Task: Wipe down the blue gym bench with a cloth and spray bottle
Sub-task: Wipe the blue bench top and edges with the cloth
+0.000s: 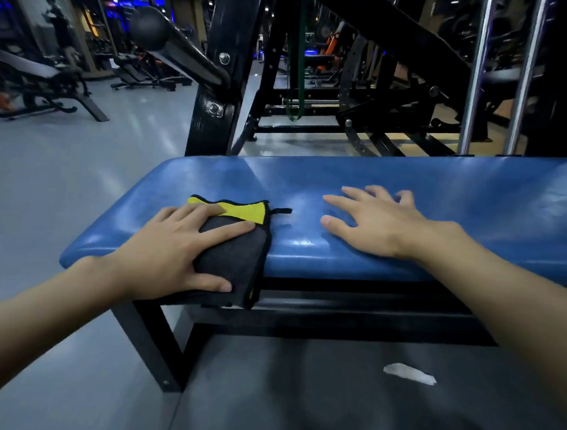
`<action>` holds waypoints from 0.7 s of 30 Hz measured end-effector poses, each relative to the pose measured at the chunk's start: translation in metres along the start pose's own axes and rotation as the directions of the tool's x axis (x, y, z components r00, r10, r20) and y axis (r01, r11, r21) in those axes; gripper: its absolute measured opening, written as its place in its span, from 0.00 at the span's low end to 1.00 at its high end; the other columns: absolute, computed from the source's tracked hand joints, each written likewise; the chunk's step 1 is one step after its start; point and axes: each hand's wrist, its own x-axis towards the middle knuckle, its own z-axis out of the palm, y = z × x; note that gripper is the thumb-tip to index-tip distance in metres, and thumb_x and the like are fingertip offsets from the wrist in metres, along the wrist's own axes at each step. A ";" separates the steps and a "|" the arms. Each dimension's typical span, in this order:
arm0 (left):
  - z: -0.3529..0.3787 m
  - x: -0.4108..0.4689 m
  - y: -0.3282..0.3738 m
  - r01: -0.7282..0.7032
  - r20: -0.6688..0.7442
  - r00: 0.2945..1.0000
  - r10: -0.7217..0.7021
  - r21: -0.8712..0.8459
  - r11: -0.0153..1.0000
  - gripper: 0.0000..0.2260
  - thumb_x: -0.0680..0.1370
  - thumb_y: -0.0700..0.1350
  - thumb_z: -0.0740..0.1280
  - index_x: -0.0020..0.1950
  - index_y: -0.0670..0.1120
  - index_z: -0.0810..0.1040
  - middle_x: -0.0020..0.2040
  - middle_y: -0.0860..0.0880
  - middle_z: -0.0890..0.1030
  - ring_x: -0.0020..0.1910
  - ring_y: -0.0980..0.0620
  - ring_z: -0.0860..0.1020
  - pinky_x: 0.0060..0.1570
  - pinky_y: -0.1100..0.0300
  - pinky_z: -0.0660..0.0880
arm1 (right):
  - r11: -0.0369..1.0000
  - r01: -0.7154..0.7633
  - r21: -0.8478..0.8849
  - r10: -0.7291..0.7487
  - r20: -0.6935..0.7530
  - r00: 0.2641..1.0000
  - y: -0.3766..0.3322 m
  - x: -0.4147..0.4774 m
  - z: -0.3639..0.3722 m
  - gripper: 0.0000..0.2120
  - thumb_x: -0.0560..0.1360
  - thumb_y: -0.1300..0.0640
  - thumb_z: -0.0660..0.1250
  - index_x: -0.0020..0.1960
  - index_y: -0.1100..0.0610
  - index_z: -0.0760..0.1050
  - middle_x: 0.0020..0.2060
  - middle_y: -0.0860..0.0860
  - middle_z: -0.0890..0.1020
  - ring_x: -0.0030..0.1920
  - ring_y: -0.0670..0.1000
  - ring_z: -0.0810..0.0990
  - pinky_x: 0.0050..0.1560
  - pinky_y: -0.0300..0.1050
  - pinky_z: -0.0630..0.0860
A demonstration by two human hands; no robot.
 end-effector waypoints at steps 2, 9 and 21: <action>0.001 0.006 0.004 -0.008 -0.016 1.000 0.008 0.031 0.999 0.38 0.71 0.78 0.55 0.79 0.64 0.58 0.69 0.45 0.71 0.65 0.40 0.72 0.61 0.42 0.71 | 0.999 -0.037 0.019 0.035 0.066 0.997 0.019 0.002 0.005 0.31 0.75 0.26 0.40 0.77 0.31 0.48 0.81 0.46 0.48 0.80 0.58 0.44 0.74 0.69 0.42; 0.002 0.058 0.070 -0.044 -0.043 0.998 0.046 0.049 0.998 0.38 0.71 0.77 0.57 0.78 0.63 0.59 0.69 0.42 0.72 0.65 0.39 0.72 0.61 0.41 0.72 | 0.998 0.005 0.062 -0.009 0.060 0.998 0.024 0.004 0.015 0.31 0.76 0.27 0.39 0.78 0.32 0.45 0.81 0.48 0.45 0.80 0.61 0.41 0.73 0.72 0.39; -0.010 0.059 0.081 0.037 0.065 0.997 -0.035 -0.021 0.999 0.38 0.71 0.78 0.55 0.78 0.68 0.51 0.72 0.45 0.68 0.69 0.41 0.69 0.68 0.43 0.66 | 0.999 0.043 0.013 -0.043 0.049 0.998 0.103 -0.034 0.015 0.32 0.75 0.27 0.36 0.78 0.31 0.44 0.81 0.45 0.45 0.80 0.58 0.42 0.74 0.69 0.41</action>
